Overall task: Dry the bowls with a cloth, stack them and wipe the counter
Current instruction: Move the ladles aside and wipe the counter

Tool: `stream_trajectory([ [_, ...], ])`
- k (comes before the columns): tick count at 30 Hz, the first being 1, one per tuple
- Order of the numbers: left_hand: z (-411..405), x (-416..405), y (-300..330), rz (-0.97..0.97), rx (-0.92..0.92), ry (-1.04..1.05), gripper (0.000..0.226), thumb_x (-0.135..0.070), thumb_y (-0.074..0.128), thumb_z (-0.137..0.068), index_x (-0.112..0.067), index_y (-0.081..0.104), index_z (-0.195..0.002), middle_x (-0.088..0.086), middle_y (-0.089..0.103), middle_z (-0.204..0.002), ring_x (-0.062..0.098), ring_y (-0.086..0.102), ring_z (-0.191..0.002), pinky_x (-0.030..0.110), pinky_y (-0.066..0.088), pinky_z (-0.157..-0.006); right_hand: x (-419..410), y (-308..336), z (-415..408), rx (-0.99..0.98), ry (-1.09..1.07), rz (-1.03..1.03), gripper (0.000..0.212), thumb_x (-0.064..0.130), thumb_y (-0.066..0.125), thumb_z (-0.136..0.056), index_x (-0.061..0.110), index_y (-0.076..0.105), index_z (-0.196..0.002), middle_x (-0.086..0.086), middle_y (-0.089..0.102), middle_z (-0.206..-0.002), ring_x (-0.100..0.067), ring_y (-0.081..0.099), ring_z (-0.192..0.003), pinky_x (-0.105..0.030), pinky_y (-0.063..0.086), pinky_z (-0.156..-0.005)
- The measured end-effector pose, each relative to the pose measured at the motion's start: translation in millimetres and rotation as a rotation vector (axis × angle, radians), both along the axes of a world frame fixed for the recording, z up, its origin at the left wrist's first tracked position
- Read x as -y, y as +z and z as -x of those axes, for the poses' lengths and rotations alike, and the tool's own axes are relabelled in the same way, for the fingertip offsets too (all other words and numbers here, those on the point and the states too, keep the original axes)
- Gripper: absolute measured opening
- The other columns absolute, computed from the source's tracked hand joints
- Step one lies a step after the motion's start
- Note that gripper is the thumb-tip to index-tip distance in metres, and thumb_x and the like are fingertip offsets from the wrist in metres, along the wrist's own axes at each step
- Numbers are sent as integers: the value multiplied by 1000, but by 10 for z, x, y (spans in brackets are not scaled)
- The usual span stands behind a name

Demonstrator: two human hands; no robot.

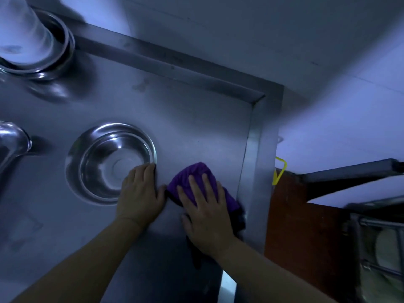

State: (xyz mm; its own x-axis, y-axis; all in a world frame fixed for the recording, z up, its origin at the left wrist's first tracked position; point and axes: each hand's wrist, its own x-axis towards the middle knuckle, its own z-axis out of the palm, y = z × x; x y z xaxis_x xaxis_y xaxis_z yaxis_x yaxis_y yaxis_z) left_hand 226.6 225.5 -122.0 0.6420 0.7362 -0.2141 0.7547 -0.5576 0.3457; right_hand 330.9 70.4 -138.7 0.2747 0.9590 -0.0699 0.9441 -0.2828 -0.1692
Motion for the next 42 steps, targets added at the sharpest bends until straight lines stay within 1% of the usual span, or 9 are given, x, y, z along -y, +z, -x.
stream_trajectory([
  [8, 18, -33, -71, -25, 11, -4, 62, -41, 39, -77, 2, 52, -119, 20, 57, -114, 38, 51, -104, 47, 43, -89, -873, 69, -1115, -29, -106, -1, 62, 31, 53, -84, 26, 38, -144, -6, 30, -154, -30, 17, -144, -53, 14, -115],
  [13, 28, -28, -89, -36, 26, 1, 61, -40, 40, -76, 3, 53, -118, 20, 58, -113, 39, 52, -103, 47, 44, -89, -1300, 104, -1977, 69, -112, 98, 60, 33, 41, -94, 30, 19, -150, 0, 10, -160, -23, 4, -146, -51, 7, -117],
  [16, 36, -20, -106, -48, 28, -1, 61, -40, 40, -76, 3, 53, -118, 20, 58, -113, 39, 52, -103, 46, 44, -89, -1350, 71, -2085, 106, -157, 84, 59, 34, 36, -97, 29, 14, -151, 1, 3, -161, -22, -2, -147, -50, 2, -118],
  [22, 51, 5, -120, -72, 38, -10, 60, -38, 38, -77, 2, 52, -119, 21, 57, -114, 39, 51, -104, 46, 42, -89, -1006, 68, -1443, 96, -315, 49, 62, 38, 43, -92, 30, 22, -150, -6, 13, -159, -29, 6, -146, -53, 3, -116],
  [30, 78, 58, -78, -105, 82, 0, 56, -30, 35, -79, 5, 53, -119, 28, 57, -110, 43, 51, -103, 47, 40, -89, 282, 95, 262, 25, -192, 64, 75, 45, 53, -80, 31, 26, -148, -6, 20, -158, -35, 10, -145, -65, 10, -111],
  [34, 129, 81, -31, -112, 123, 24, 49, -23, 39, -82, 6, 55, -118, 28, 58, -112, 43, 52, -104, 48, 40, -90, 871, 120, 970, -44, -64, 81, 70, 51, 44, -82, 34, 25, -148, -1, 21, -158, -29, 9, -145, -57, 9, -110],
  [37, 205, 109, 70, -100, 188, 25, 44, -18, 41, -84, 7, 56, -117, 28, 58, -113, 44, 51, -105, 46, 37, -94, 977, 192, 974, -38, 45, 110, 62, 48, 48, -83, 37, 35, -143, 1, 32, -153, -28, 25, -141, -53, 20, -114],
  [39, 309, 140, 138, -104, 239, -3, 39, -13, 45, -84, 9, 56, -114, 29, 58, -111, 45, 51, -104, 46, 36, -94, 841, 218, 778, -29, 71, 127, 61, 47, 60, -80, 40, 43, -138, 2, 40, -149, -29, 37, -136, -53, 31, -108],
  [42, 644, 181, 222, -116, 268, -20, 41, -11, 49, -81, 7, 56, -117, 27, 57, -116, 44, 51, -109, 45, 35, -97, 459, 196, 431, -67, -17, 158, 59, 46, 57, -84, 40, 40, -140, -2, 37, -150, -32, 29, -137, -52, 24, -107],
])
